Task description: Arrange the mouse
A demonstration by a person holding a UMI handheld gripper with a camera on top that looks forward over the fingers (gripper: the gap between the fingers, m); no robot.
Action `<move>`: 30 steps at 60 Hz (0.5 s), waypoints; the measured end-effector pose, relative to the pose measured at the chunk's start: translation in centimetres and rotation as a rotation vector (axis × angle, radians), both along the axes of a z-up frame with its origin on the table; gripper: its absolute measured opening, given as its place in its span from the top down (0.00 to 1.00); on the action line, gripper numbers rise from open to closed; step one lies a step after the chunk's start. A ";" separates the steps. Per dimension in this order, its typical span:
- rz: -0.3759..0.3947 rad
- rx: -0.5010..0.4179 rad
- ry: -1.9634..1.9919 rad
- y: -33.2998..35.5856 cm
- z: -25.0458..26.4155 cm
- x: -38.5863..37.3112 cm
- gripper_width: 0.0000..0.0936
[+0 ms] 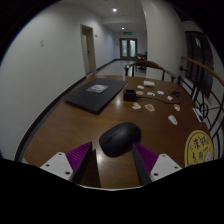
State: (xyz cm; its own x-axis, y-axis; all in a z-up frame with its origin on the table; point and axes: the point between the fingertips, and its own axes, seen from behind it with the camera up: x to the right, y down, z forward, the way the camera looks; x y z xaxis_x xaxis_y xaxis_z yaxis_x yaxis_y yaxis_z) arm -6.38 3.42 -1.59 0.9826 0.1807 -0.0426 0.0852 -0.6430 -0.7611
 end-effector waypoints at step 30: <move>0.008 0.055 -0.065 7.4 0.3 -1.5 0.64</move>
State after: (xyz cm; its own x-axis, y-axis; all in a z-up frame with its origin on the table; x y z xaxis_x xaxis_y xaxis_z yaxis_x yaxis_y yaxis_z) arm -7.93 10.79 -1.30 0.9815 0.1889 0.0313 0.1405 -0.5993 -0.7881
